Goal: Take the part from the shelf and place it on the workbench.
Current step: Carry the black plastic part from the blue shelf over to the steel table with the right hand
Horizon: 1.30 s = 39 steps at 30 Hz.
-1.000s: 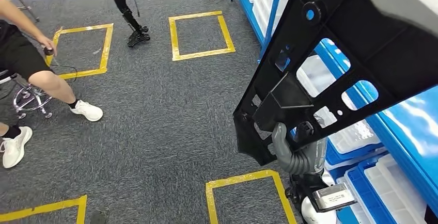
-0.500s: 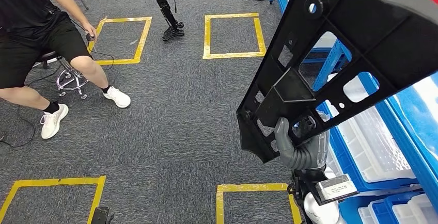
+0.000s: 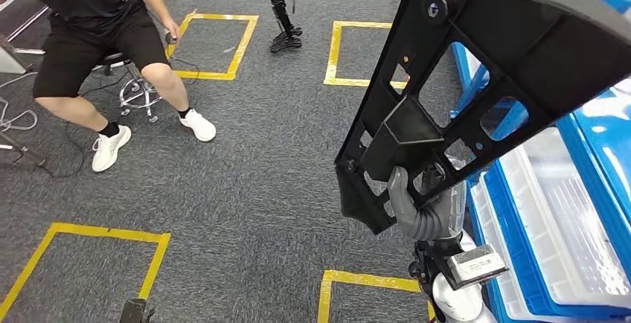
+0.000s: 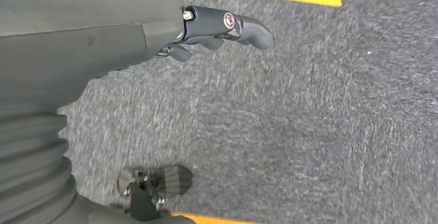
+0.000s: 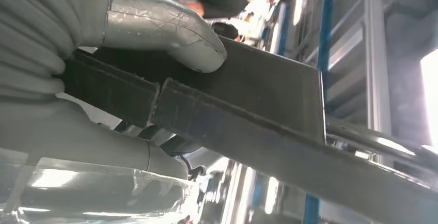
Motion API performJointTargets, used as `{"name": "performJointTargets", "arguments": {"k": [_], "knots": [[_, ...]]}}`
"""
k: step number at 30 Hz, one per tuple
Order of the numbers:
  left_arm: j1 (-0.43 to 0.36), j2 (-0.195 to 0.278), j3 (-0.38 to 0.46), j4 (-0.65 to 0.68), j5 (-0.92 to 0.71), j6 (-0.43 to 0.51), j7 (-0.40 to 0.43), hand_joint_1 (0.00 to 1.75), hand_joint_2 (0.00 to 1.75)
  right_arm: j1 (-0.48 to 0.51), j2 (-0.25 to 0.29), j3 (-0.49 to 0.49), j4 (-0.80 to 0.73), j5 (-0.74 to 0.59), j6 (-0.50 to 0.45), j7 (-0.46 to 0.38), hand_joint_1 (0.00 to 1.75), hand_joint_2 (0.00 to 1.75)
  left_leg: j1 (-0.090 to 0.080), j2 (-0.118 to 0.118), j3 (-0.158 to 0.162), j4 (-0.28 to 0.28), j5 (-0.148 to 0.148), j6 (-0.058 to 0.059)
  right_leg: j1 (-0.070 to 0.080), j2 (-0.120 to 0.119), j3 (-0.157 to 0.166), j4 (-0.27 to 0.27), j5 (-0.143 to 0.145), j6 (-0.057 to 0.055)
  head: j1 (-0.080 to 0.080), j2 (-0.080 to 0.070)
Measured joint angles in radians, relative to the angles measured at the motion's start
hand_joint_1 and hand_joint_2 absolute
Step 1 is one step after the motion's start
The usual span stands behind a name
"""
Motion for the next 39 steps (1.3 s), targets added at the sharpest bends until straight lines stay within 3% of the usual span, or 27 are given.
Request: {"name": "performJointTargets", "arguments": {"k": [1,3,5,6,8,9,10,12,14,16,18,20,21,22,23,25,27,29,30,31,32,34,36,37,39], "knots": [[0.000,0.000,0.000,0.000,0.002,-0.008,-0.002,0.00,1.75,-0.002,0.001,-0.001,0.001,-0.001,0.002,0.000,1.75,1.75,0.006,-0.013,0.016,-0.023,0.010,0.006,0.001,0.026,-0.010,0.028,-0.013,-0.001,0.000,0.000],[-0.002,-0.005,0.000,0.000,0.005,-0.018,-0.004,0.00,1.75,-0.003,0.001,-0.003,0.005,-0.003,0.005,0.000,1.75,1.75,0.015,-0.041,0.029,-0.041,0.021,0.009,-0.006,0.085,-0.069,0.143,-0.054,-0.004,0.005,0.000],[0.000,-0.009,0.000,0.000,0.005,-0.025,-0.003,0.00,1.75,0.001,0.000,-0.006,0.011,-0.004,0.008,0.000,1.75,1.75,0.020,-0.073,0.027,-0.039,0.020,0.003,-0.018,0.102,-0.130,0.235,-0.074,0.008,0.009,0.000],[0.002,-0.011,0.000,0.001,0.005,-0.028,-0.002,0.00,1.75,0.002,-0.002,-0.007,0.015,-0.004,0.009,-0.001,1.75,1.75,0.023,-0.089,0.026,-0.035,0.018,-0.002,-0.025,0.102,-0.139,0.234,-0.063,0.021,0.010,0.000],[0.006,-0.014,0.000,0.001,0.007,-0.037,0.000,0.00,1.75,0.003,-0.004,-0.009,0.020,-0.004,0.011,-0.005,1.75,1.75,0.034,-0.118,0.020,-0.015,0.008,-0.022,-0.040,0.110,-0.100,0.125,-0.002,0.055,0.011,0.000],[0.007,-0.014,0.000,0.001,0.007,-0.040,0.001,0.00,1.75,0.003,-0.004,-0.009,0.022,-0.004,0.011,-0.007,1.75,1.75,0.038,-0.131,0.013,0.000,-0.001,-0.035,-0.044,0.123,-0.077,0.069,0.023,0.066,0.014,0.000],[0.007,-0.014,0.000,0.001,0.008,-0.043,0.002,0.00,1.75,0.002,-0.004,-0.010,0.024,-0.004,0.011,-0.010,1.75,1.75,0.041,-0.141,0.004,0.017,-0.009,-0.046,-0.047,0.134,-0.058,0.029,0.039,0.067,0.017,0.000],[0.012,-0.012,0.000,0.001,0.008,-0.043,0.002,0.00,1.75,0.002,-0.004,-0.010,0.028,-0.003,0.012,-0.013,1.75,1.75,0.043,-0.155,-0.012,0.036,-0.018,-0.061,-0.041,0.145,-0.053,0.018,0.041,0.047,0.019,0.000],[0.021,-0.012,0.000,0.002,0.009,-0.047,0.004,0.00,1.75,0.002,-0.004,-0.010,0.029,-0.003,0.013,-0.013,1.75,1.75,0.048,-0.157,-0.019,0.042,-0.020,-0.066,-0.039,0.132,-0.052,0.019,0.042,0.029,0.015,0.000],[0.025,-0.013,0.001,0.002,0.016,-0.053,0.011,0.00,1.75,0.001,-0.002,-0.010,0.029,-0.003,0.016,-0.013,1.75,1.75,0.051,-0.115,-0.039,0.084,-0.045,-0.072,-0.038,0.117,-0.048,0.019,0.042,0.018,0.009,0.000],[0.023,-0.014,0.003,0.002,0.024,-0.058,0.019,0.00,1.75,0.001,-0.002,-0.011,0.029,-0.002,0.020,-0.013,1.75,1.75,0.051,-0.057,-0.097,0.200,-0.103,-0.077,-0.030,0.098,-0.046,0.018,0.039,0.009,0.004,0.000],[0.022,-0.016,0.006,0.002,0.027,-0.061,0.024,0.00,1.75,0.002,-0.001,-0.011,0.029,0.001,0.025,-0.013,1.75,1.75,0.052,-0.040,-0.162,0.314,-0.143,-0.074,-0.019,0.078,-0.046,0.018,0.034,0.003,0.004,0.000],[0.023,-0.017,0.008,0.002,0.028,-0.061,0.025,0.00,1.75,0.002,-0.001,-0.010,0.029,0.002,0.028,-0.014,1.75,1.75,0.050,-0.038,-0.172,0.327,-0.137,-0.069,-0.014,0.067,-0.045,0.018,0.032,0.000,0.003,0.000],[0.024,-0.017,0.010,0.002,0.028,-0.061,0.024,0.00,1.75,0.002,-0.001,-0.010,0.029,0.003,0.030,-0.014,1.75,1.75,0.046,-0.037,-0.160,0.300,-0.113,-0.060,-0.009,0.057,-0.042,0.018,0.029,-0.003,0.004,0.000],[0.024,-0.018,0.013,0.002,0.029,-0.059,0.023,0.00,1.75,0.001,-0.001,-0.010,0.029,0.003,0.031,-0.014,1.75,1.75,0.039,-0.029,-0.129,0.239,-0.078,-0.047,-0.006,0.046,-0.037,0.018,0.025,-0.005,0.004,0.000],[0.021,-0.016,0.017,0.001,0.028,-0.053,0.021,0.00,1.75,-0.003,0.001,-0.010,0.029,0.003,0.035,-0.014,1.75,1.75,0.016,0.013,-0.060,0.115,-0.031,-0.020,-0.002,0.027,-0.026,0.014,0.019,-0.006,0.006,0.000],[0.016,-0.013,0.019,0.000,0.028,-0.046,0.019,0.00,1.75,-0.008,0.004,-0.010,0.029,0.003,0.038,-0.012,1.75,1.75,-0.002,0.041,-0.034,0.065,-0.027,-0.008,-0.005,0.008,-0.020,0.008,0.016,-0.002,0.006,0.000],[0.015,-0.010,0.021,0.000,0.028,-0.038,0.019,0.00,1.75,-0.010,0.008,-0.010,0.028,0.005,0.040,-0.007,1.75,1.75,-0.005,0.021,-0.019,0.039,-0.020,-0.001,-0.005,-0.012,-0.009,-0.007,0.015,0.004,0.004,0.000],[0.017,-0.011,0.023,-0.001,0.028,-0.035,0.018,0.00,1.75,-0.010,0.010,-0.010,0.027,0.006,0.040,-0.005,1.75,1.75,-0.003,0.008,-0.004,0.017,-0.012,0.003,-0.004,-0.006,-0.004,-0.009,0.012,0.007,0.005,0.000],[0.017,-0.012,0.024,-0.001,0.028,-0.032,0.018,0.00,1.75,-0.011,0.011,-0.010,0.026,0.008,0.040,-0.004,1.75,1.75,0.002,-0.005,0.012,-0.007,-0.002,0.008,-0.002,0.015,-0.008,0.007,0.003,0.007,0.005,0.000],[0.015,-0.015,0.025,-0.001,0.029,-0.030,0.017,0.00,1.75,-0.010,0.011,-0.009,0.025,0.009,0.040,-0.003,1.75,1.75,0.008,-0.019,0.026,-0.025,0.007,0.011,-0.002,0.045,-0.025,0.047,-0.013,0.006,0.008,0.000],[0.012,-0.020,0.025,-0.001,0.029,-0.026,0.017,0.00,1.75,-0.008,0.011,-0.009,0.024,0.010,0.039,-0.002,1.75,1.75,0.013,-0.047,0.032,-0.035,0.013,0.011,-0.009,0.094,-0.096,0.177,-0.056,0.002,0.012,0.000],[0.013,-0.023,0.026,-0.001,0.029,-0.022,0.017,0.00,1.75,-0.004,0.010,-0.009,0.024,0.008,0.039,0.000,1.75,1.75,0.016,-0.078,0.032,-0.033,0.010,0.006,-0.019,0.102,-0.151,0.250,-0.067,0.015,0.015,0.000],[0.015,-0.024,0.026,0.000,0.030,-0.021,0.016,0.00,1.75,-0.004,0.010,-0.009,0.025,0.008,0.039,0.001,1.75,1.75,0.018,-0.094,0.032,-0.028,0.007,0.000,-0.024,0.103,-0.151,0.230,-0.047,0.029,0.014,0.000],[0.017,-0.025,0.028,0.000,0.031,-0.019,0.016,0.00,1.75,-0.004,0.009,-0.009,0.025,0.005,0.039,0.001,1.75,1.75,0.027,-0.123,0.029,-0.007,-0.007,-0.019,-0.037,0.119,-0.102,0.104,0.020,0.059,0.015,0.000]]}}
